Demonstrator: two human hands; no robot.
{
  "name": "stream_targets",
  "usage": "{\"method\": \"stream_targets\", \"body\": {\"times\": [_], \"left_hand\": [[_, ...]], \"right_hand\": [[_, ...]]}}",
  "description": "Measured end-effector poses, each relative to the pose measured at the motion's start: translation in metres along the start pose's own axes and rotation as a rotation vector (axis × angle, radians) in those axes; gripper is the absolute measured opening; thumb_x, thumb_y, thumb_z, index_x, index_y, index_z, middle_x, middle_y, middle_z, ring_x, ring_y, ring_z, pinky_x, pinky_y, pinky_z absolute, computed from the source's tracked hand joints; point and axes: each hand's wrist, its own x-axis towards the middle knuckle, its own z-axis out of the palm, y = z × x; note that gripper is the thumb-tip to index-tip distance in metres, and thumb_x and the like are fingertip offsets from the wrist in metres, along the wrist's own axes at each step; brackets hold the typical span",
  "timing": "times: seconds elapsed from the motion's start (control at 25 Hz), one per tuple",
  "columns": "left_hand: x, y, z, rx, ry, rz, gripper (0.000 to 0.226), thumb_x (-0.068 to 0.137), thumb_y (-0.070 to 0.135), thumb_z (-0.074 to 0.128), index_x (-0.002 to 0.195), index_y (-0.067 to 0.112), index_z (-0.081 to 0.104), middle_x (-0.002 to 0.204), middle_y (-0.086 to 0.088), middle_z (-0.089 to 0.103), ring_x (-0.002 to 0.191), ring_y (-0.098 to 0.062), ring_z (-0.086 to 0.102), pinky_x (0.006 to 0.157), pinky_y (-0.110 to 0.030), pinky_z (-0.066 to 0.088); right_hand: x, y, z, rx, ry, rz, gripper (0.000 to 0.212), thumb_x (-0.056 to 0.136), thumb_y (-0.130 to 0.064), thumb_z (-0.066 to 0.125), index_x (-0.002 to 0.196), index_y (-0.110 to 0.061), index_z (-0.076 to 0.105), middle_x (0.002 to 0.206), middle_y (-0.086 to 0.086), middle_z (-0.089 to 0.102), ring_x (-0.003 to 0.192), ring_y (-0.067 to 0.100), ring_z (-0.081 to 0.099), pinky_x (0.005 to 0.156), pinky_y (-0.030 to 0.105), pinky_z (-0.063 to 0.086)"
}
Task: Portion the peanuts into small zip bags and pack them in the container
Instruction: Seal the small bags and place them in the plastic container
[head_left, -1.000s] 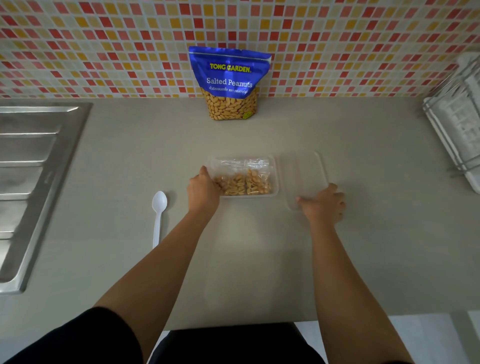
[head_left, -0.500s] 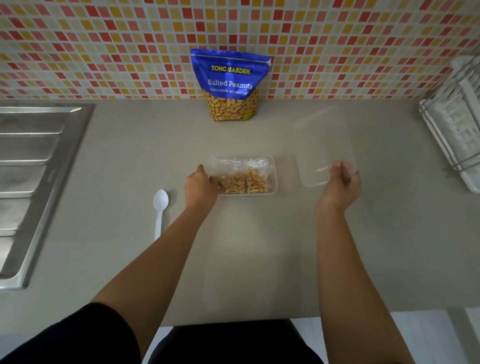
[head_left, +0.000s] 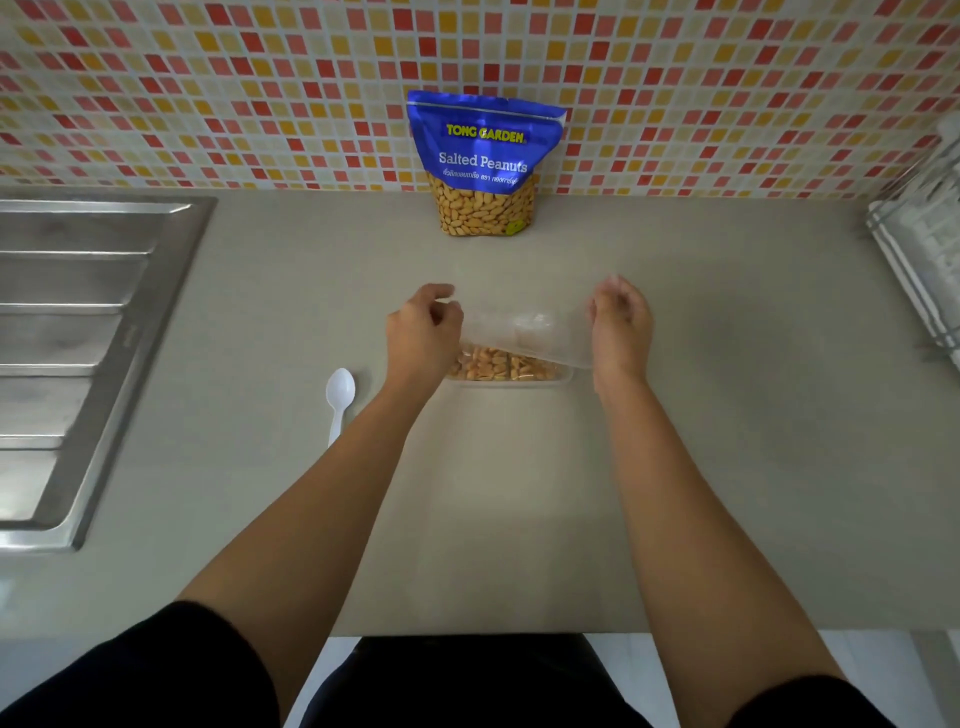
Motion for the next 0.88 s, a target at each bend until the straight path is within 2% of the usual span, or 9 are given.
{"method": "stream_targets", "body": {"times": [0.08, 0.16, 0.2, 0.28, 0.36, 0.44, 0.6, 0.72, 0.88], "left_hand": [[-0.002, -0.012, 0.000, 0.106, 0.032, -0.019, 0.029, 0.090, 0.015, 0.048, 0.114, 0.008, 0.064, 0.102, -0.009, 0.069, 0.092, -0.021, 0.063, 0.077, -0.016, 0.043], [-0.006, -0.022, 0.003, 0.199, 0.028, -0.050, 0.029, 0.091, 0.016, 0.048, 0.112, 0.006, 0.065, 0.106, -0.012, 0.068, 0.094, -0.026, 0.063, 0.080, -0.027, 0.046], [-0.008, -0.026, 0.005, 0.244, 0.026, -0.065, 0.028, 0.091, 0.015, 0.047, 0.109, 0.004, 0.065, 0.102, -0.013, 0.069, 0.090, -0.029, 0.063, 0.077, -0.030, 0.047], [-0.010, -0.034, 0.007, 0.324, 0.035, -0.078, 0.025, 0.089, 0.012, 0.045, 0.091, -0.001, 0.066, 0.080, -0.018, 0.064, 0.070, -0.032, 0.055, 0.064, -0.034, 0.043], [-0.011, -0.039, 0.010, 0.398, 0.034, -0.095, 0.023, 0.085, 0.009, 0.043, 0.069, -0.002, 0.055, 0.061, -0.018, 0.046, 0.057, -0.027, 0.035, 0.052, -0.033, 0.028], [-0.011, -0.042, 0.011, 0.409, 0.018, -0.101, 0.024, 0.084, 0.007, 0.042, 0.062, 0.002, 0.047, 0.055, -0.014, 0.035, 0.053, -0.022, 0.025, 0.051, -0.032, 0.022], [-0.011, -0.049, 0.014, 0.361, 0.012, -0.084, 0.024, 0.085, 0.007, 0.042, 0.064, -0.002, 0.050, 0.056, -0.020, 0.040, 0.055, -0.024, 0.028, 0.054, -0.033, 0.026], [-0.012, -0.056, 0.017, 0.311, 0.011, -0.086, 0.017, 0.087, 0.007, 0.043, 0.071, 0.014, 0.044, 0.063, -0.022, 0.051, 0.059, -0.021, 0.037, 0.058, -0.031, 0.031], [-0.017, -0.056, 0.020, 0.287, 0.047, -0.070, 0.015, 0.088, 0.007, 0.042, 0.077, 0.017, 0.042, 0.066, -0.021, 0.055, 0.063, -0.021, 0.043, 0.061, -0.036, 0.037]], "right_hand": [[0.000, 0.005, 0.004, -0.136, -0.072, -0.013, 0.032, 0.086, -0.021, 0.053, 0.115, -0.014, 0.062, 0.109, 0.003, 0.061, 0.099, 0.014, 0.057, 0.093, 0.024, 0.040], [0.003, 0.015, 0.006, -0.368, -0.120, -0.044, 0.036, 0.093, -0.014, 0.046, 0.127, -0.007, 0.055, 0.129, 0.009, 0.058, 0.119, 0.019, 0.054, 0.102, 0.021, 0.035], [0.004, 0.020, 0.008, -0.452, -0.148, -0.050, 0.036, 0.095, -0.014, 0.043, 0.129, -0.006, 0.052, 0.134, 0.012, 0.054, 0.125, 0.021, 0.050, 0.104, 0.022, 0.032], [0.005, 0.030, 0.011, -0.558, -0.190, -0.056, 0.037, 0.098, -0.015, 0.040, 0.132, -0.004, 0.050, 0.138, 0.015, 0.050, 0.129, 0.024, 0.046, 0.105, 0.023, 0.029], [0.006, 0.039, 0.012, -0.603, -0.197, -0.051, 0.038, 0.098, -0.014, 0.038, 0.133, -0.003, 0.048, 0.138, 0.016, 0.049, 0.130, 0.025, 0.045, 0.103, 0.023, 0.027], [0.005, 0.045, 0.011, -0.617, -0.207, -0.048, 0.038, 0.099, -0.014, 0.037, 0.133, -0.003, 0.048, 0.139, 0.016, 0.049, 0.130, 0.025, 0.044, 0.103, 0.023, 0.026], [0.003, 0.054, 0.010, -0.564, -0.216, -0.026, 0.039, 0.100, -0.016, 0.033, 0.136, -0.005, 0.045, 0.142, 0.014, 0.046, 0.132, 0.024, 0.042, 0.103, 0.021, 0.025], [-0.002, 0.057, 0.008, -0.529, -0.211, -0.070, 0.039, 0.101, -0.016, 0.031, 0.136, -0.005, 0.043, 0.142, 0.013, 0.045, 0.132, 0.023, 0.041, 0.103, 0.019, 0.025], [-0.002, 0.061, 0.008, -0.466, -0.194, -0.043, 0.037, 0.100, -0.018, 0.033, 0.131, -0.009, 0.051, 0.134, 0.011, 0.054, 0.126, 0.022, 0.048, 0.102, 0.023, 0.033]]}}
